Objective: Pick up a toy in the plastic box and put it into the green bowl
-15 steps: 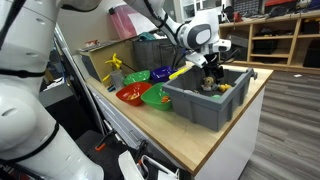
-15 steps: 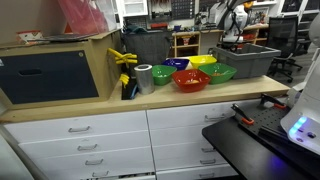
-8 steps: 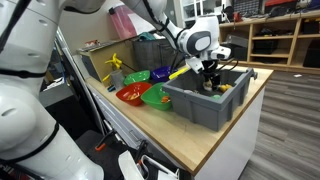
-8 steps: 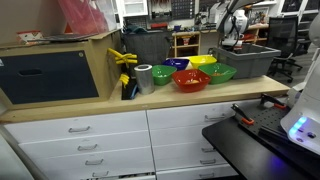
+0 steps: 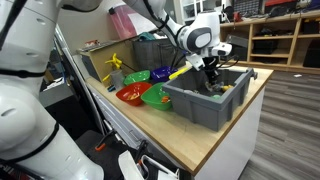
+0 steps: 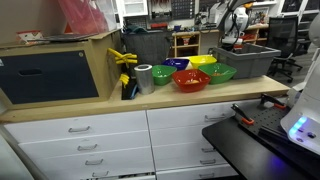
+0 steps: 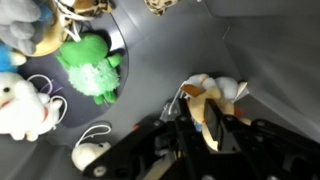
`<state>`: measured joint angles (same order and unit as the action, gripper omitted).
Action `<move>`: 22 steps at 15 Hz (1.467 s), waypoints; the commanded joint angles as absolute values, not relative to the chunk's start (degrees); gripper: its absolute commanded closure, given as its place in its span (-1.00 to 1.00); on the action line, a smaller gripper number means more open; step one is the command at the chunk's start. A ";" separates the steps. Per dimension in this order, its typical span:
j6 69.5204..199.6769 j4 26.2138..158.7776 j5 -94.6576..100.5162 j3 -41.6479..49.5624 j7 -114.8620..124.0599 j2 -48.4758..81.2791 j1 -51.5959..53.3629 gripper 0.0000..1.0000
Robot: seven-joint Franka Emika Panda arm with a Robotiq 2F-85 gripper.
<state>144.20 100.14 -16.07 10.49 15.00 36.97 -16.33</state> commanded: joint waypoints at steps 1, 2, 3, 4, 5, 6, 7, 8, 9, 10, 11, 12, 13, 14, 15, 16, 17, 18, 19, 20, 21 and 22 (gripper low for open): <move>144.59 101.62 -16.63 9.82 13.53 34.18 -16.76 1.00; 144.51 101.82 -16.60 9.75 13.31 33.68 -16.72 1.00; 144.53 102.32 -16.34 9.85 13.24 32.80 -16.46 1.00; 144.47 102.56 -16.31 9.74 12.92 32.19 -16.45 1.00; 144.18 103.09 -16.14 9.73 12.74 31.14 -16.26 1.00; 144.07 103.57 -16.10 9.56 12.16 30.22 -16.24 1.00; 143.85 103.96 -16.14 9.40 11.52 29.41 -16.28 1.00; 143.83 104.56 -16.15 9.30 11.18 28.38 -16.21 1.00; 144.04 104.98 -16.24 9.11 10.39 27.83 -16.34 1.00; 144.03 105.33 -16.05 9.20 10.26 27.63 -16.30 0.48; 144.19 105.57 -15.86 9.30 9.95 27.69 -16.29 0.46; 144.39 105.66 -15.42 9.66 9.97 28.33 -16.16 0.36; 144.44 105.86 -15.16 9.86 10.10 28.77 -16.13 0.19; 144.70 105.95 -14.80 10.11 10.28 29.55 -16.08 0.05; 144.86 106.08 -14.49 10.32 10.45 30.15 -16.04 -0.13; 145.28 105.76 -14.12 10.46 10.33 31.35 -16.10 -0.26; 145.64 105.23 -13.59 10.59 10.22 32.50 -16.09 -0.43; 146.01 104.75 -13.11 10.69 10.25 33.44 -15.98 -0.56; 146.91 104.02 -12.77 10.55 10.00 34.73 -15.99 -0.69; 147.77 103.55 -12.31 10.53 10.02 35.68 -15.84 -0.86; 148.83 102.84 -11.93 10.40 9.73 36.87 -15.73 -0.98; 149.68 102.27 -11.62 10.21 9.51 37.79 -15.65 -1.00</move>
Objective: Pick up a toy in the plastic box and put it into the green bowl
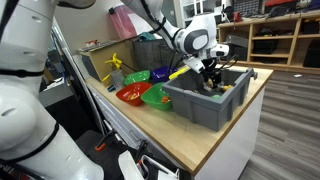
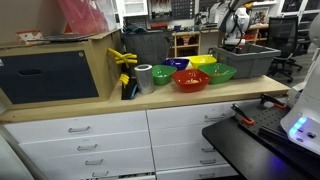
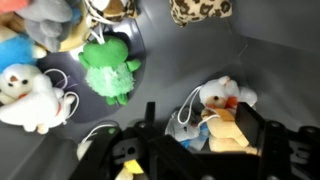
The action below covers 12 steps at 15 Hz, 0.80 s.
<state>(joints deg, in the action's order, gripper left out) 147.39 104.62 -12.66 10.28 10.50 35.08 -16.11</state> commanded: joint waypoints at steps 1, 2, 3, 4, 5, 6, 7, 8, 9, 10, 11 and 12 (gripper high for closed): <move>150.54 101.77 -11.59 9.81 9.40 38.61 -15.65 -1.00; 151.05 101.41 -11.56 9.48 9.34 39.10 -15.63 -1.00; 151.47 101.20 -11.80 8.99 9.18 39.30 -15.75 -1.00; 151.80 101.18 -12.05 8.55 8.93 39.23 -15.88 -1.00; 152.07 101.16 -12.13 8.26 8.64 39.18 -15.95 -1.00; 152.42 101.11 -12.14 8.09 8.33 39.28 -16.01 -0.52; 152.42 101.00 -11.98 8.03 7.81 39.36 -16.03 -0.45; 152.35 100.84 -12.07 7.95 7.77 39.43 -16.09 -0.31; 152.25 100.84 -11.99 7.97 7.84 39.40 -16.06 -0.17; 152.28 100.92 -11.93 8.03 7.80 39.35 -16.10 0.02; 152.22 101.07 -11.90 8.08 7.75 39.16 -16.14 0.15; 152.15 101.17 -11.94 8.03 7.68 38.98 -16.20 0.29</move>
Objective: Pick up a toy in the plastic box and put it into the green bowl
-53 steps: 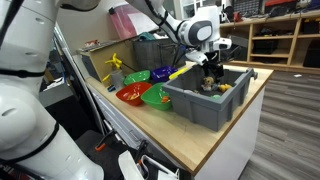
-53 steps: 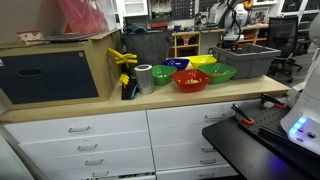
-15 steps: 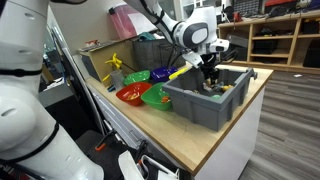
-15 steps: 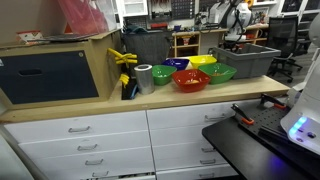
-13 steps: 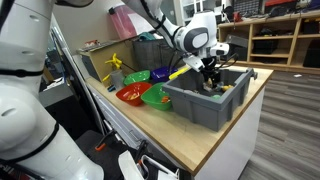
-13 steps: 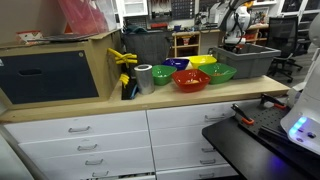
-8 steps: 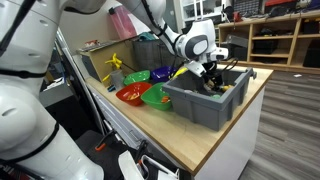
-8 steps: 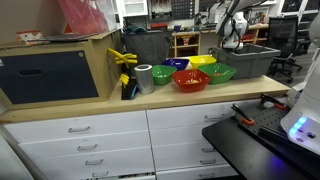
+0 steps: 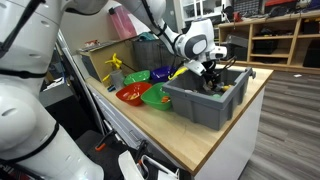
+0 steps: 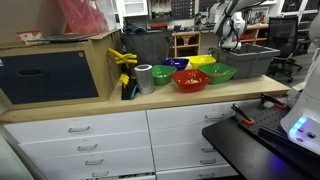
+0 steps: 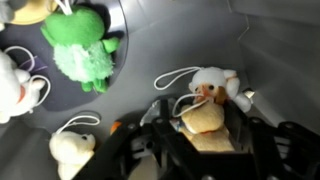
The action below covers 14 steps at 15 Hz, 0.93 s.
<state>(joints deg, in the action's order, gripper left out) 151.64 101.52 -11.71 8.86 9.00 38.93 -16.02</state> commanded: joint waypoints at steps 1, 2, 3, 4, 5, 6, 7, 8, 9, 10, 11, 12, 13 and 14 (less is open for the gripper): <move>152.13 101.35 -11.97 7.99 7.57 38.69 -16.25 0.46; 152.15 101.47 -11.91 8.01 7.52 38.49 -16.23 0.59; 152.21 101.75 -11.80 8.07 7.45 38.17 -16.16 0.73; 152.39 102.21 -11.56 8.25 7.40 37.65 -15.98 0.88; 152.63 102.65 -11.12 8.66 7.48 37.16 -15.65 0.97; 152.57 103.43 -10.45 9.15 7.23 36.17 -15.28 1.00; 152.44 104.02 -9.93 9.45 6.95 35.36 -15.09 1.00; 152.16 105.01 -9.05 9.89 6.82 34.05 -14.78 0.94; 151.88 105.82 -7.89 10.41 6.90 32.91 -14.44 0.95; 151.31 106.63 -6.96 10.75 7.02 31.63 -14.22 0.98; 150.97 107.48 -6.03 11.17 7.18 30.33 -13.91 0.95; 150.58 108.43 -5.13 11.68 7.50 28.95 -13.52 0.95; 149.87 109.34 -4.39 12.16 7.91 27.47 -13.10 0.95; 149.19 110.16 -3.70 12.48 8.06 26.15 -12.83 0.95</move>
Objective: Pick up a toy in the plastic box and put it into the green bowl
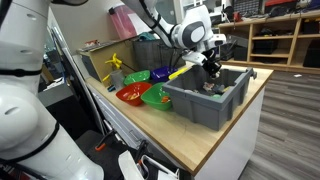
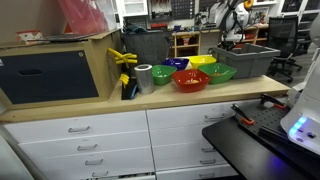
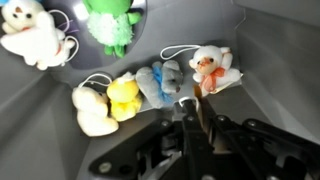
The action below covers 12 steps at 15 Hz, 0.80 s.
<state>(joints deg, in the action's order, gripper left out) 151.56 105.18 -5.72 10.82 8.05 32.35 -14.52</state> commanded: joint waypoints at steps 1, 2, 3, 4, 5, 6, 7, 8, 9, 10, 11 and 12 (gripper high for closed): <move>148.42 111.11 -2.87 12.95 8.50 24.63 -12.32 0.95; 147.59 111.83 -2.39 13.11 8.53 23.40 -12.12 0.95; 146.87 112.76 -1.76 13.30 8.75 21.77 -11.66 0.95; 146.01 113.50 -1.11 13.39 8.92 20.28 -11.32 0.95; 144.99 114.14 -0.66 13.34 8.92 18.92 -11.10 0.95; 144.03 114.73 -0.15 13.23 9.10 17.53 -10.65 0.95; 143.11 115.21 0.26 13.06 9.33 16.34 -10.23 0.95; 142.24 115.85 0.94 12.90 9.72 14.95 -9.65 0.95; 141.37 116.25 1.77 12.87 10.36 13.95 -9.03 0.95; 140.59 116.69 2.24 12.53 10.66 12.78 -8.45 0.95; 140.13 117.05 2.62 12.22 10.89 11.93 -7.94 0.95; 139.87 117.17 3.29 11.96 11.64 11.39 -7.29 0.95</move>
